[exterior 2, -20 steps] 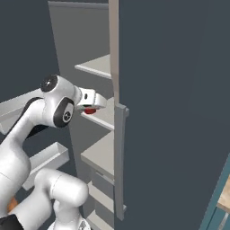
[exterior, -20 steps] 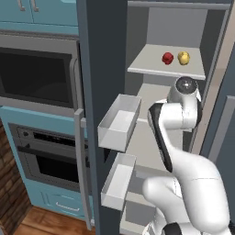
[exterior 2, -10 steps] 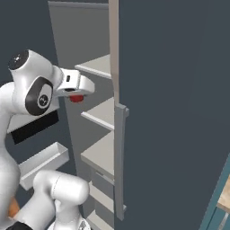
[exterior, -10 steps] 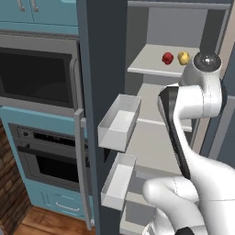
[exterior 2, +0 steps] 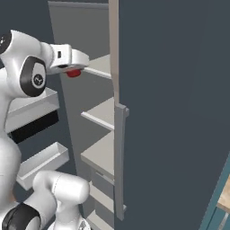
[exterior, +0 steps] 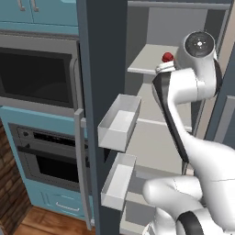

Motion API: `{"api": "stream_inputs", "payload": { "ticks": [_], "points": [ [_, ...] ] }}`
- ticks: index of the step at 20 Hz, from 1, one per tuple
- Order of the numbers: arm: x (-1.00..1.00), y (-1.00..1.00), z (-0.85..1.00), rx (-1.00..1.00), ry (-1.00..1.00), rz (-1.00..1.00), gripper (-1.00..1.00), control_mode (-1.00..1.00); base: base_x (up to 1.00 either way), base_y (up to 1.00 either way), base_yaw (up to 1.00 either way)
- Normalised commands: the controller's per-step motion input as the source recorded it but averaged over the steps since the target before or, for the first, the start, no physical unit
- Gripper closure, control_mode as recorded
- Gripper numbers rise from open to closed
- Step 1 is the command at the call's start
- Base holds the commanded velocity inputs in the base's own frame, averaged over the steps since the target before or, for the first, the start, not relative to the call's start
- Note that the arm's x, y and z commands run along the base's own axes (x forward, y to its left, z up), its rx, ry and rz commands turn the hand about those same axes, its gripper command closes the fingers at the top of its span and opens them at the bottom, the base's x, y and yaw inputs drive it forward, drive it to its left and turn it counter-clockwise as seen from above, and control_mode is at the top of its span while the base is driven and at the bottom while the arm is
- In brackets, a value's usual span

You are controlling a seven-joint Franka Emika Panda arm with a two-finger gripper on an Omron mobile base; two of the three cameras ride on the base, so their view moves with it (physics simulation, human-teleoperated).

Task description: Take the garlic and bell pepper from the second highest rack and move them to the highest rack where the potato and bell pepper are located, to maximize freezer space. Close the freezer door after rearranging.

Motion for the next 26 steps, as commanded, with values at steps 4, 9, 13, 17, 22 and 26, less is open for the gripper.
{"api": "stream_inputs", "payload": {
  "ticks": [4,9,13,17,22,26],
  "points": [
    [0.79,0.05,0.02,0.0,0.0,0.0,1.0,-1.0,0.0,0.0,0.0],
    [0.83,0.0,-0.15,0.0,0.0,0.0,1.0,-1.0,0.0,0.0,0.0],
    [0.81,0.0,-0.24,0.0,0.02,0.0,1.0,-1.0,0.0,0.0,0.0],
    [0.82,-0.13,-0.17,0.0,0.01,0.0,1.0,-1.0,0.0,0.0,0.0],
    [0.79,-0.12,-0.25,0.0,0.0,0.0,1.0,-1.0,0.0,0.0,0.0],
    [0.69,-0.18,-0.24,0.0,0.0,0.0,1.0,-1.0,0.0,0.0,0.0]
  ]
}}
